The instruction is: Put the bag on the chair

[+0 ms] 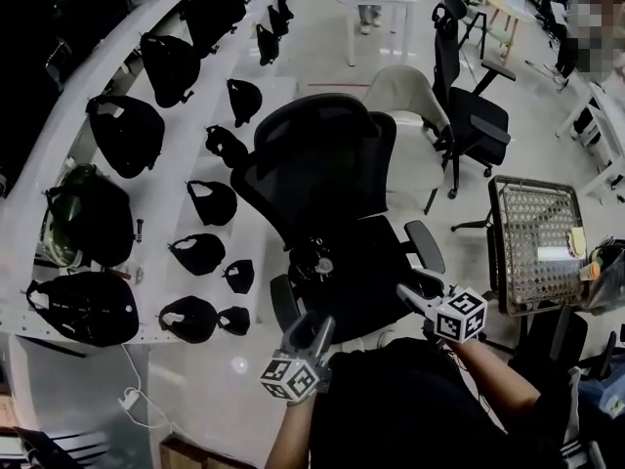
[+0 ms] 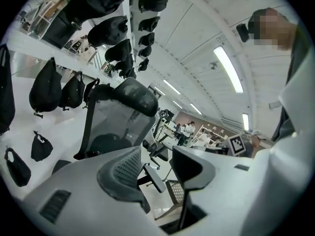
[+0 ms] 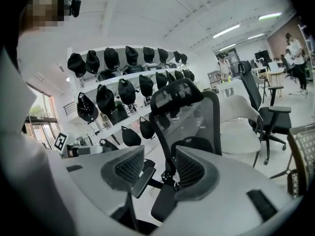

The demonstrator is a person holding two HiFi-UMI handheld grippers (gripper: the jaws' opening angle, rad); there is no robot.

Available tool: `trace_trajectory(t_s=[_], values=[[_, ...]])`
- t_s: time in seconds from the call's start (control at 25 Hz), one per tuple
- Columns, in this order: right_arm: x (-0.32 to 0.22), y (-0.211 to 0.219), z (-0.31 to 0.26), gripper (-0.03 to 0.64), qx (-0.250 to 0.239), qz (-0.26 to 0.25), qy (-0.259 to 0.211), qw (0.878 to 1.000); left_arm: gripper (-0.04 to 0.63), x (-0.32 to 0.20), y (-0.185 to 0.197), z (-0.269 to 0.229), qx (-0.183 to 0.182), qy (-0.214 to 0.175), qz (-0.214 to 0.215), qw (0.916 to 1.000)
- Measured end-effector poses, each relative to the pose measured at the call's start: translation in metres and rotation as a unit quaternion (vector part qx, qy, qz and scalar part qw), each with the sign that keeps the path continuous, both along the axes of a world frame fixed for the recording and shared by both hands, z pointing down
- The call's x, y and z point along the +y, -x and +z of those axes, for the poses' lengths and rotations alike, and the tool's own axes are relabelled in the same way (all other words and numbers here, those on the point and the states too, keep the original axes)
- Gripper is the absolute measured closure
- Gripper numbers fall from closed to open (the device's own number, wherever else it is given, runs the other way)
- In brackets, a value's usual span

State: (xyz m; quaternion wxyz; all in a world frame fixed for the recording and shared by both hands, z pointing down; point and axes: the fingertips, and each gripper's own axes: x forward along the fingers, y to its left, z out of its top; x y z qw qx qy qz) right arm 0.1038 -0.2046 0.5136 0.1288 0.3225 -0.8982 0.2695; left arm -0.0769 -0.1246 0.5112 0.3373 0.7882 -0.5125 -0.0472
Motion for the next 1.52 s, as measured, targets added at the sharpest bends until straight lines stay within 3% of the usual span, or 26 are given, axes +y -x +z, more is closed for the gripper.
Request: trace_trajectory(t_s=[0.2, 0.4, 0.6, 1.52], values=[[-0.006, 0.010, -0.045, 0.482, -0.011, 0.011, -0.044, 0.999, 0.415, -0.012, 0.006, -0.041, -0.032, -0.043, 0.000, 0.9986], [-0.012, 0.018, -0.081, 0.558, -0.007, 0.019, -0.089, 0.996, 0.515, -0.024, 0.026, -0.075, -0.087, -0.071, -0.031, 0.9932], [-0.015, 0.024, -0.096, 0.604, -0.007, 0.024, -0.106, 0.994, 0.572, -0.023, 0.036, -0.088, -0.081, -0.082, -0.047, 0.9922], [-0.008, 0.023, -0.090, 0.618, 0.031, 0.036, -0.122, 0.991, 0.575, -0.011, 0.044, -0.075, -0.084, -0.068, -0.053, 0.9927]])
